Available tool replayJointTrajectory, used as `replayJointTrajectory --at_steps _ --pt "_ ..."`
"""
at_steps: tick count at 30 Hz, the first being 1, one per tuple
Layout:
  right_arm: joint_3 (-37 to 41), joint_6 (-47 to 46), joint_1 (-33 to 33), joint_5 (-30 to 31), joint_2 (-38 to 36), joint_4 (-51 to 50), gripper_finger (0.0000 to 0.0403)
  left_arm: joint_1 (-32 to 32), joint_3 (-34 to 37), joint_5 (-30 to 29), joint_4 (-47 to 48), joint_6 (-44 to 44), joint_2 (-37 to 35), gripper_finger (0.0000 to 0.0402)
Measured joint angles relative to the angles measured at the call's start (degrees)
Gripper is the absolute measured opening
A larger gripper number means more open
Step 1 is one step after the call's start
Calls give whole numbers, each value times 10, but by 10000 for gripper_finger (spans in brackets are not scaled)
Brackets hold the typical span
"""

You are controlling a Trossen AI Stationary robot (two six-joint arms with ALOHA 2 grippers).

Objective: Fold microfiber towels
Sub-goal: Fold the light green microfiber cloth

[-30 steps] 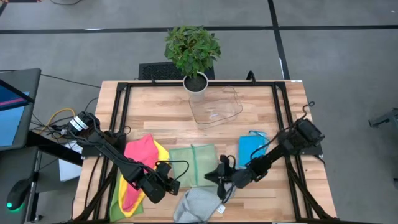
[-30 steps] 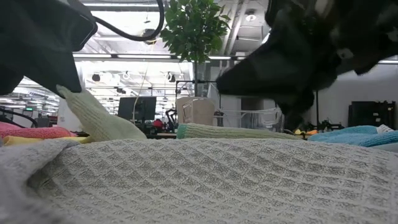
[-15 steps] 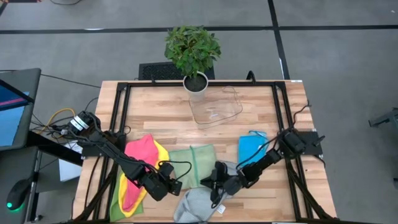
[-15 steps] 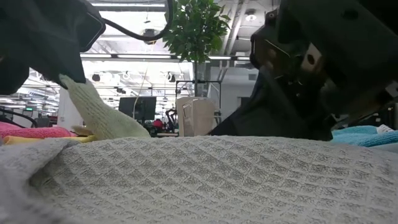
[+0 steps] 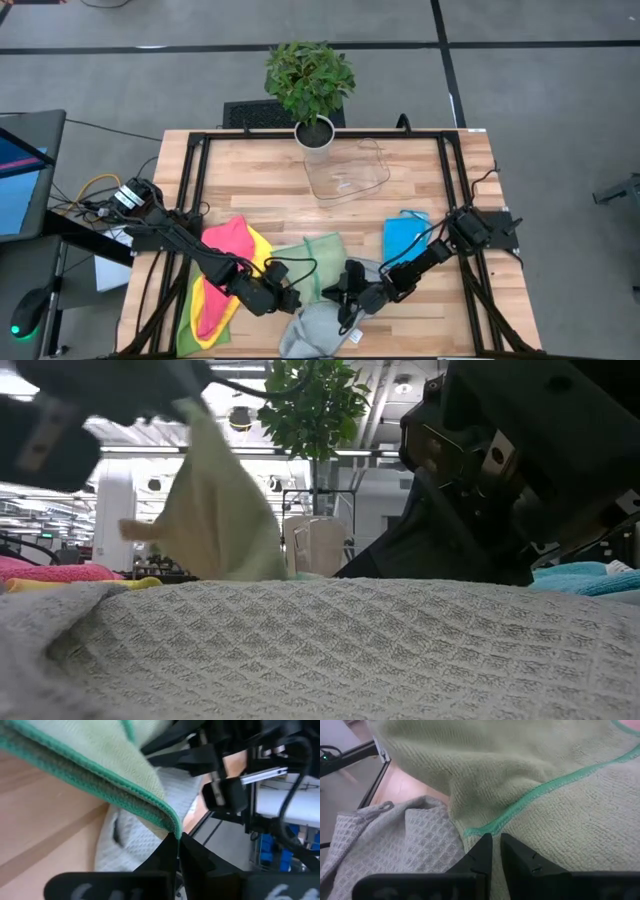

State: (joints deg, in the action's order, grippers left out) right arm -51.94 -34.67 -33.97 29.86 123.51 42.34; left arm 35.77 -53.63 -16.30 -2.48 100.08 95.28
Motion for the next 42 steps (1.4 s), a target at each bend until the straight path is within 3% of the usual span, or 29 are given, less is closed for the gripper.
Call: replayJointTrajectory --at_steps 15,42 --pt "-4 1 -5 0 2 -1 65 -72 -19 59 -31 -65 0 2" --pt "-9 5 0 -12 2 -3 65 -128 -27 79 -145 -65 59 2"
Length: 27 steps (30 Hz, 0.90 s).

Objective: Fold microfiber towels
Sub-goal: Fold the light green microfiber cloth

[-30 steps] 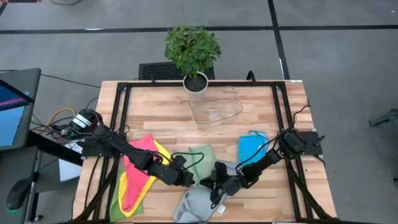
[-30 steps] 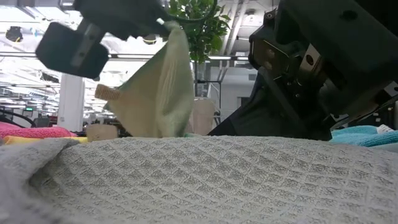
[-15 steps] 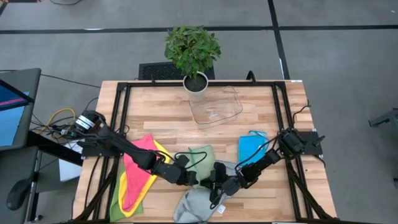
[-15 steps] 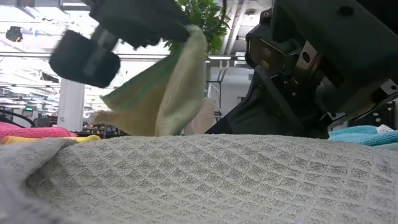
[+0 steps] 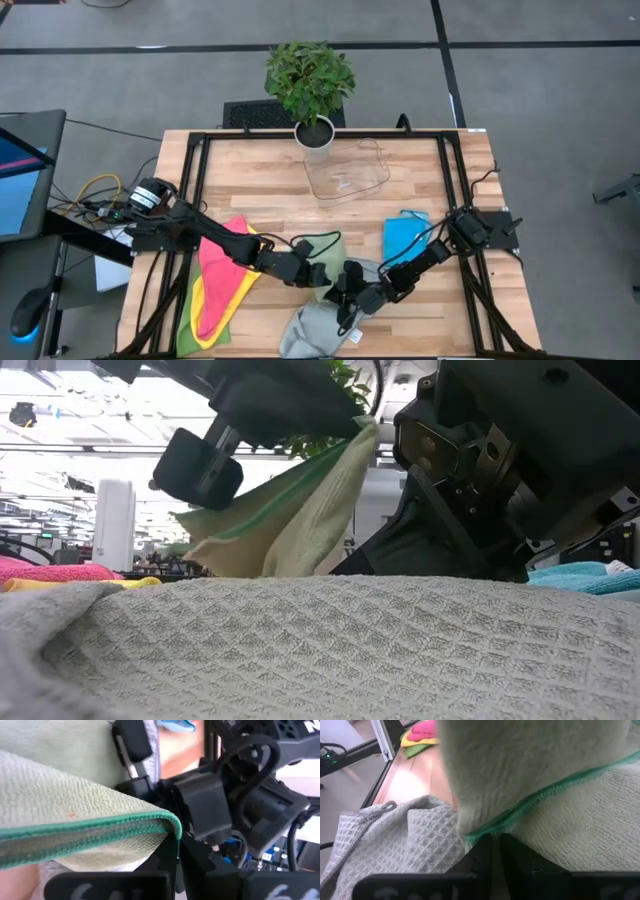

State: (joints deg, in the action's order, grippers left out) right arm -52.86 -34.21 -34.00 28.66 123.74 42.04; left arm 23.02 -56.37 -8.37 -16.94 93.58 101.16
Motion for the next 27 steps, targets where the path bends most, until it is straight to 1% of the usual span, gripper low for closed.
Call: replayJointTrajectory --at_steps 4,9,11,19,27 --pt "0 1 0 0 0 0 65 0 -19 18 6 -10 18 2" --pt "0 1 0 -1 0 2 65 0 -42 72 8 -13 58 2" --pt "0 1 0 -1 0 3 65 0 -48 81 13 -12 69 2" --pt "-4 1 -9 -4 0 4 65 -3 -68 65 9 -25 74 2" --pt "-23 0 -9 -5 0 -13 65 -3 -69 62 31 -25 74 2"
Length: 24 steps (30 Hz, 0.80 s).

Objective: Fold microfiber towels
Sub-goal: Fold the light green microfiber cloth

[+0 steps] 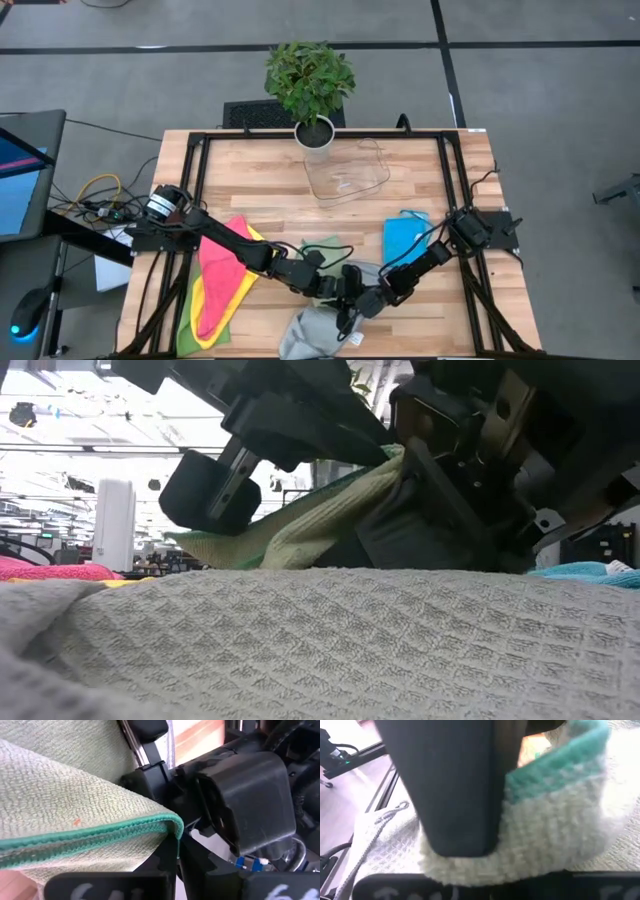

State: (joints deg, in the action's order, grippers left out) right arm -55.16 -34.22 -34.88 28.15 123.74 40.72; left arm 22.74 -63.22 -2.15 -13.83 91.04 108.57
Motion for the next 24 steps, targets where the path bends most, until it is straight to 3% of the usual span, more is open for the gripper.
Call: replayJointTrajectory --at_steps 15,24 --pt "-45 0 -29 3 -12 -108 117 0 0 0 -1 -2 0 2" --pt "-45 15 -41 5 -73 -201 125 0 1 4 0 -13 0 2"
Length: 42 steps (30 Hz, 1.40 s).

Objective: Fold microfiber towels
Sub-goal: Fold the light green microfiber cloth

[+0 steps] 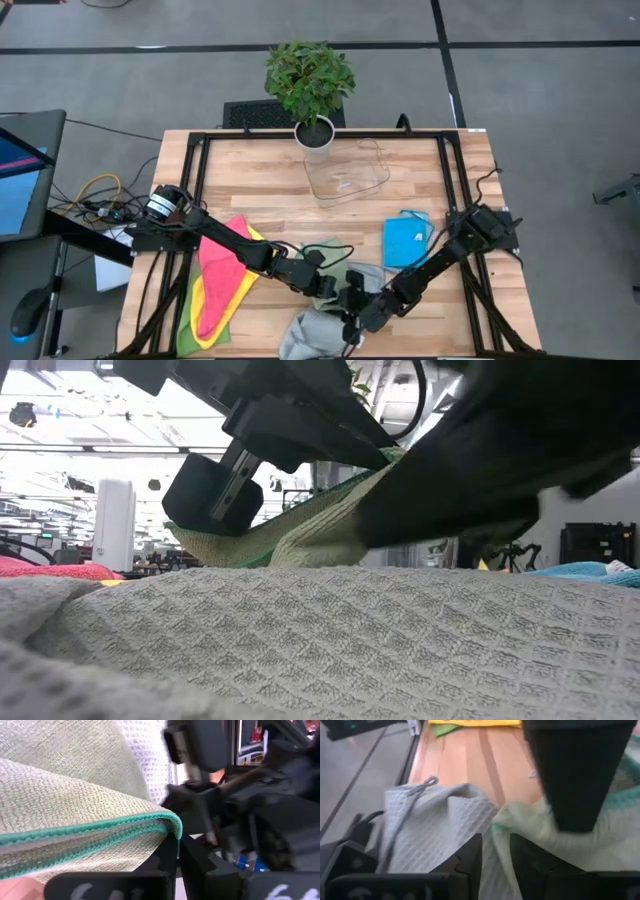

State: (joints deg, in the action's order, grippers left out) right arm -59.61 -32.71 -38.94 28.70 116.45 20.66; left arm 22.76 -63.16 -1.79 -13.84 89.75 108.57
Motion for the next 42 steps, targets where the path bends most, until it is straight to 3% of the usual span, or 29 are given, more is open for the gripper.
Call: replayJointTrajectory --at_steps 12,24,42 --pt "0 -103 -91 110 -39 -147 111 7 1 0 5 -4 3 2" --pt "1 -109 -52 103 -28 -153 112 5 1 -15 0 -1 3 2" --pt "0 -103 -31 98 -28 -178 113 6 0 10 -2 -7 3 2"
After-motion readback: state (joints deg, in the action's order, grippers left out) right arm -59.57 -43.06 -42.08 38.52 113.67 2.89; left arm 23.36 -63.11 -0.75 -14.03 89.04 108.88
